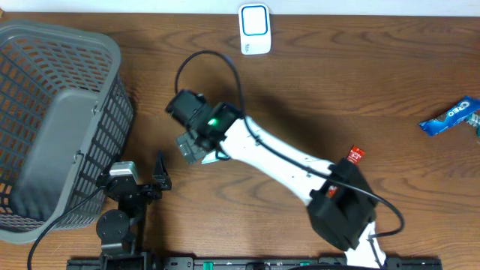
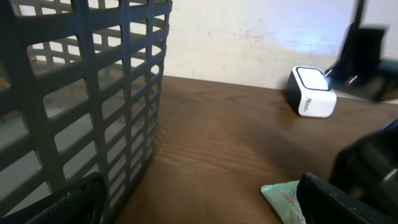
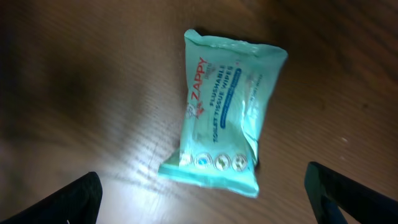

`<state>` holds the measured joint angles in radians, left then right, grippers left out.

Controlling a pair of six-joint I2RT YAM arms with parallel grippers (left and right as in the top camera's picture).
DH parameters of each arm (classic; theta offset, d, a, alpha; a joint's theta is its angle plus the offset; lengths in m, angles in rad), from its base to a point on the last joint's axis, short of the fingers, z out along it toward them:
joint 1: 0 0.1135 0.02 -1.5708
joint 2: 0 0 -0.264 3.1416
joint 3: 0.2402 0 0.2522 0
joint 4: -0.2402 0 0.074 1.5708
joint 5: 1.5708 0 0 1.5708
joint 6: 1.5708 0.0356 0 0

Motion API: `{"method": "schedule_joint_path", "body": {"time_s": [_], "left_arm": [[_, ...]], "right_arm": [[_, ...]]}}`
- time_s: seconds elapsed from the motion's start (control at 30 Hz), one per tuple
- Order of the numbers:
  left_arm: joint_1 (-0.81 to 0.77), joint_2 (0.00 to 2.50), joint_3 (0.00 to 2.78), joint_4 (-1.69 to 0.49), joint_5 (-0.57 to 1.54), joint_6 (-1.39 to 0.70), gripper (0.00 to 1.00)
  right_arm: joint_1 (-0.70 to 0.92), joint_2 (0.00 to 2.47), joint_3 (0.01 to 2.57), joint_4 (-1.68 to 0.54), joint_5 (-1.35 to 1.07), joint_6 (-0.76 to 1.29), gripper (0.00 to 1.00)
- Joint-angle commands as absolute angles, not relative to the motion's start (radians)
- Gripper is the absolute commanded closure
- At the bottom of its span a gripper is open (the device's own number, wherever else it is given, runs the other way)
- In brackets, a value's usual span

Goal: Scan the item barcode
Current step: 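Move the right gripper over the mint-green wipes pack and grasp it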

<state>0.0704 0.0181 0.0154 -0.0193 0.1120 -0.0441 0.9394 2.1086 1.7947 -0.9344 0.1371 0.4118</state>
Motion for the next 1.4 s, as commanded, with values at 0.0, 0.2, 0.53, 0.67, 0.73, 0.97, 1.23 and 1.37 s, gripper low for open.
{"method": "schedule_joint_path", "body": {"time_s": [0.0, 0.2, 0.53, 0.67, 0.73, 0.97, 1.23, 1.37], "left_arm": [[0.075, 0.020, 0.004, -0.060, 0.122, -0.027, 0.02], [0.075, 0.020, 0.004, -0.060, 0.122, -0.027, 0.02], [0.075, 0.020, 0.004, -0.060, 0.122, -0.027, 0.02], [0.075, 0.020, 0.004, -0.060, 0.122, -0.027, 0.02], [0.075, 0.020, 0.004, -0.060, 0.122, -0.027, 0.02], [0.075, 0.020, 0.004, -0.060, 0.122, -0.027, 0.02], [0.075, 0.020, 0.004, -0.060, 0.122, -0.027, 0.02], [0.075, 0.020, 0.004, -0.060, 0.122, -0.027, 0.02]], "right_arm": [[0.964, 2.192, 1.784, -0.923, 0.236, 0.403, 0.01], [0.977, 2.263, 1.784, -0.870, 0.315, 0.403, 0.16], [0.977, 2.300, 1.784, -0.835, 0.507, 0.430, 0.68], [0.977, 2.300, 1.786, -0.831, 0.472, 0.434, 0.93], [0.975, 2.300, 1.787, -0.832, 0.437, 0.434, 0.99], [0.908, 2.300, 1.911, -1.008, 0.144, 0.389, 0.99], [0.836, 2.305, 1.977, -1.118, 0.064, 0.373, 0.59], [0.850, 2.315, 1.958, -1.102, 0.078, 0.373, 0.59]]}}
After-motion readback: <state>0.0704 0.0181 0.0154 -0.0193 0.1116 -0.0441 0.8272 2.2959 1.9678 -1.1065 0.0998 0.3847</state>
